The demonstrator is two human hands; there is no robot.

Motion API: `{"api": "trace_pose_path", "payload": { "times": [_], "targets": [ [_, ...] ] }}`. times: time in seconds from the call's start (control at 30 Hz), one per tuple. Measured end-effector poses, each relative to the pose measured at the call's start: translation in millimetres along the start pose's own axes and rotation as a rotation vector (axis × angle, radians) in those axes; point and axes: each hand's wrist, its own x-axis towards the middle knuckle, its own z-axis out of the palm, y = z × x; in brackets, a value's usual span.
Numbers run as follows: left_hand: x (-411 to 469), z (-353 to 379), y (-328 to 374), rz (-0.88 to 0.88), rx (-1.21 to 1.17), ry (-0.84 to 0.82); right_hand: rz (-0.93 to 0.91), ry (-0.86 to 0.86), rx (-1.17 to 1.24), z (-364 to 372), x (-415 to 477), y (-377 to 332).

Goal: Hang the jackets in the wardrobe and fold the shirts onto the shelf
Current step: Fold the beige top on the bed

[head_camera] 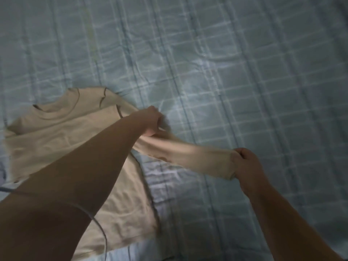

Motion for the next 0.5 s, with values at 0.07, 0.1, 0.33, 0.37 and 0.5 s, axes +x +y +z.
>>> {"api": "trace_pose_path", "payload": {
  "times": [0.07, 0.1, 0.33, 0.37, 0.5],
  "targets": [
    [1.6, 2.6, -3.1, -0.011, -0.114, 0.085, 0.009, 0.063, 0.005, 4.9, 2.4, -5.4],
    [3.4, 3.6, -4.9, -0.018, -0.163, 0.137, -0.004, 0.094, -0.005, 7.0, 5.5, -5.5],
    [13.8, -17.8, -9.6, -0.068, -0.378, 0.485, -0.178, 0.387, -0.052, 13.1, 10.3, -31.4],
    [17.6, -19.6, -9.9, -0.072, -0.378, 0.508, -0.194, 0.395, -0.042, 11.3, 13.7, -35.7],
    [33.5, -20.4, -4.0, -0.091, -0.406, 0.534, -0.222, 0.410, -0.096, -1.2, 37.0, -48.7]
  ]
}}
